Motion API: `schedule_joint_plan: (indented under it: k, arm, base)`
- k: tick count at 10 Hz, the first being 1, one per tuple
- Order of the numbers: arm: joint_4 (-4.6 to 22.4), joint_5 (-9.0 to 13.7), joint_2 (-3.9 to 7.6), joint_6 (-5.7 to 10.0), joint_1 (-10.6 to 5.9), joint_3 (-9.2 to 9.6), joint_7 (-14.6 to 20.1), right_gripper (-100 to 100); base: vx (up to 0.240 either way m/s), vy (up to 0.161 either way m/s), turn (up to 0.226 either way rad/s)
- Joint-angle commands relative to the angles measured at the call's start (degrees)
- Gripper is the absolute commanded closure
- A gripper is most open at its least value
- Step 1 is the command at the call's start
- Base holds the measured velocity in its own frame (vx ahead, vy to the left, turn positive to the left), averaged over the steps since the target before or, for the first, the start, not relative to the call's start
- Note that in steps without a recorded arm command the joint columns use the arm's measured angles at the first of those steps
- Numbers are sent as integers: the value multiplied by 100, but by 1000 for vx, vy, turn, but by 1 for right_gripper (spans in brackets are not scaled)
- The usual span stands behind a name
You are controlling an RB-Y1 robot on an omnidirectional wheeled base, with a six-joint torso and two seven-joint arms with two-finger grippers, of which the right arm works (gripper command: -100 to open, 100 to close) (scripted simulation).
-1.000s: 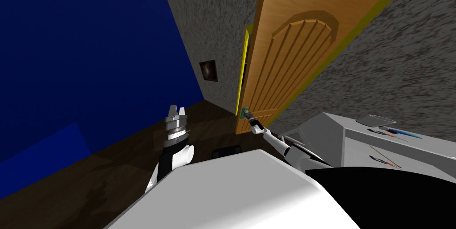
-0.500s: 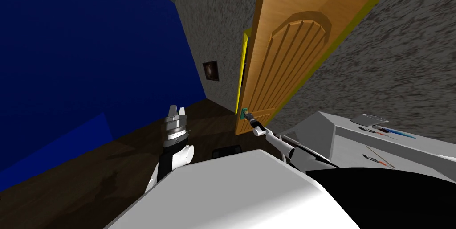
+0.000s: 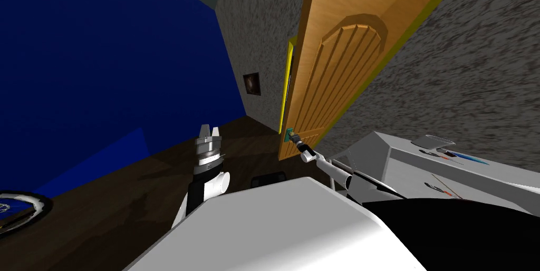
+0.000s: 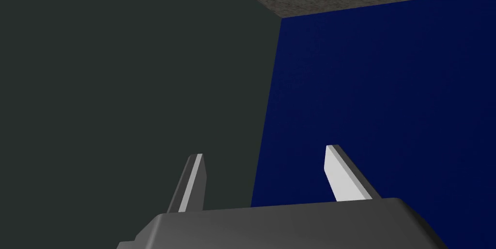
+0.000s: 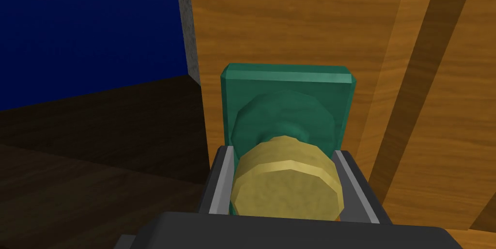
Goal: Pull the door open
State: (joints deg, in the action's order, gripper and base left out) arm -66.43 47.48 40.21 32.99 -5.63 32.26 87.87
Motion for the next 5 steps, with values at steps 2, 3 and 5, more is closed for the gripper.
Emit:
schedule_joint_plan:
  k: [2, 3, 5]
  arm:
    - [-48, -15, 148, 143, 32, 186, 142, 100]
    - [-75, -18, 229, 211, 44, 269, 210, 100]
    - [-125, -25, 379, 337, 67, 424, 334, 100]
  base:
    - [-162, -116, 110]
    - [-169, -97, 113]
    - [-211, -121, 120]
